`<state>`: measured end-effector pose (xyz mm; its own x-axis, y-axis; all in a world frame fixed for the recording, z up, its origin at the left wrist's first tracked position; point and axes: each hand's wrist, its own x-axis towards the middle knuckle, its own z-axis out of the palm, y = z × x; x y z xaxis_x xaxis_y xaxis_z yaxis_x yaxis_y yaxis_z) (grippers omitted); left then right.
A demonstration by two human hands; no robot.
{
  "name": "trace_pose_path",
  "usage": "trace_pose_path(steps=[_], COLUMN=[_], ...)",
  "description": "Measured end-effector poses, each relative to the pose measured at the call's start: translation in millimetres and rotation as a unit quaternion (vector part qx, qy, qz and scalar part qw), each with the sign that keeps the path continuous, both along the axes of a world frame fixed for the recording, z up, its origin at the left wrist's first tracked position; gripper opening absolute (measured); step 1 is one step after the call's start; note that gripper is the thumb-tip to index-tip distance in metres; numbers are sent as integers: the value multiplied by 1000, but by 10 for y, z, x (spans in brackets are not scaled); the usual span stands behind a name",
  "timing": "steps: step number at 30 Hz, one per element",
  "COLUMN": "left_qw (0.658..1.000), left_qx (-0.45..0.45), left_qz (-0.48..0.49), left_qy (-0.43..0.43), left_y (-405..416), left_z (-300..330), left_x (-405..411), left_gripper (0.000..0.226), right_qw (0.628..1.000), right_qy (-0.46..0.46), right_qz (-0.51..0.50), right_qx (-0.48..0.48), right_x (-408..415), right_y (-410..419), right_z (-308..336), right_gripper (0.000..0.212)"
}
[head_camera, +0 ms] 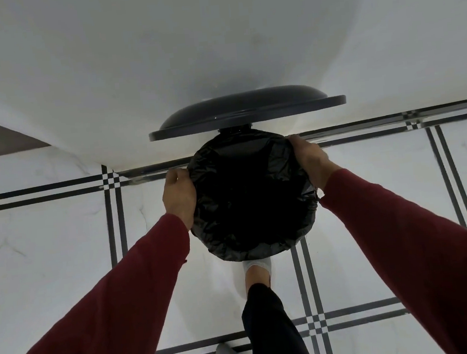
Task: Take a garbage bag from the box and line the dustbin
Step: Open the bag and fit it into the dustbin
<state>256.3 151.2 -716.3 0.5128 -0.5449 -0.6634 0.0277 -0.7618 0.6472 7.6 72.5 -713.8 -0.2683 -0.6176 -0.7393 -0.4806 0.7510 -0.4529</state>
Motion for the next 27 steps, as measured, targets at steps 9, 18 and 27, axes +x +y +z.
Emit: trace_pose_path(steps=[9, 18, 27], left_qw=[991, 980, 988], left_qx=[-26, 34, 51], left_qz=[-119, -191, -117], left_qy=[-53, -33, -89], left_y=[-295, -437, -323], left_z=[49, -71, 53], left_x=[-47, -58, 38], left_gripper=[47, 54, 60], right_qw=[982, 986, 987], right_qy=[51, 91, 105], right_qz=[118, 122, 76], right_qx=[-141, -62, -100], right_x=[253, 363, 74], right_y=[-169, -362, -265], right_z=[-3, -129, -22], right_gripper=[43, 48, 54])
